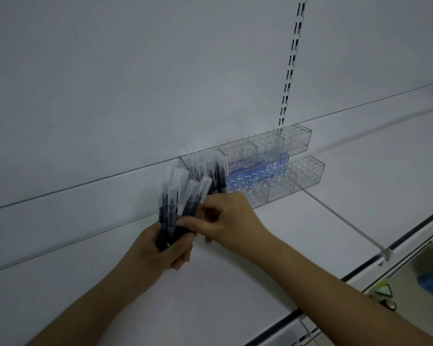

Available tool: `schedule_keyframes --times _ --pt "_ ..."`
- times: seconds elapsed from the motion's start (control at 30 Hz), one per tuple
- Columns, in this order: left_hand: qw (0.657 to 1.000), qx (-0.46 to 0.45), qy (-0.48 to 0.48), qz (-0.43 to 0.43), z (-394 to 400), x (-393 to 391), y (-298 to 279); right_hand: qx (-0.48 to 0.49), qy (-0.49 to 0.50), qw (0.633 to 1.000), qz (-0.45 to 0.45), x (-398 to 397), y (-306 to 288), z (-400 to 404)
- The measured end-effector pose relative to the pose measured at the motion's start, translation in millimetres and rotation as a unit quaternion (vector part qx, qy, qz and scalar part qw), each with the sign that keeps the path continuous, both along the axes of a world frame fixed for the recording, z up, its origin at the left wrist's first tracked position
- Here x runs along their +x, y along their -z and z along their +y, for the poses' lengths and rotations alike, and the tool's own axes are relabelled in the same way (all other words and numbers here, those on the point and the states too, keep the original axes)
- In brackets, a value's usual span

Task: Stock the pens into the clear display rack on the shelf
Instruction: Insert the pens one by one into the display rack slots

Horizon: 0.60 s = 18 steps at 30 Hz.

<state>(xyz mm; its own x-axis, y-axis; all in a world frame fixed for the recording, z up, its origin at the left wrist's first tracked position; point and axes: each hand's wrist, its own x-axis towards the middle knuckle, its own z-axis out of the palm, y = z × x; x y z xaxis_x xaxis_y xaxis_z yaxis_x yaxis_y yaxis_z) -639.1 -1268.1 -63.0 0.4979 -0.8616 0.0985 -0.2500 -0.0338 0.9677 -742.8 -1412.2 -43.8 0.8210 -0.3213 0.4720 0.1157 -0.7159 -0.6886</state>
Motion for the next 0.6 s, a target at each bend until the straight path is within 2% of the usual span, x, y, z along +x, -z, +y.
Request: schedule_keyframes --times 0.13,0.2,0.3,0.37,0.43,0.6 --pt "1.000 0.001 -0.012 0.026 2 -6 -4 0.039 0.021 0.998 -0.044 -4 -7 0" --pt "0.999 -0.002 -0.023 0.039 4 -4 -3 0.093 0.054 0.992 -0.066 -8 -13 -7" --pt "0.998 -0.002 -0.034 0.043 4 -3 -3 0.219 0.088 0.958 -0.166 -21 -24 -26" --pt "0.999 0.008 -0.039 0.036 4 -3 -2 0.231 0.150 0.939 -0.206 -31 -31 -43" --pt "0.998 0.014 -0.043 0.033 3 -3 -1 0.214 0.198 0.941 -0.174 -34 -36 -60" --pt "0.997 -0.003 -0.046 0.064 4 1 -1 0.160 0.175 0.971 -0.039 -19 -37 -74"
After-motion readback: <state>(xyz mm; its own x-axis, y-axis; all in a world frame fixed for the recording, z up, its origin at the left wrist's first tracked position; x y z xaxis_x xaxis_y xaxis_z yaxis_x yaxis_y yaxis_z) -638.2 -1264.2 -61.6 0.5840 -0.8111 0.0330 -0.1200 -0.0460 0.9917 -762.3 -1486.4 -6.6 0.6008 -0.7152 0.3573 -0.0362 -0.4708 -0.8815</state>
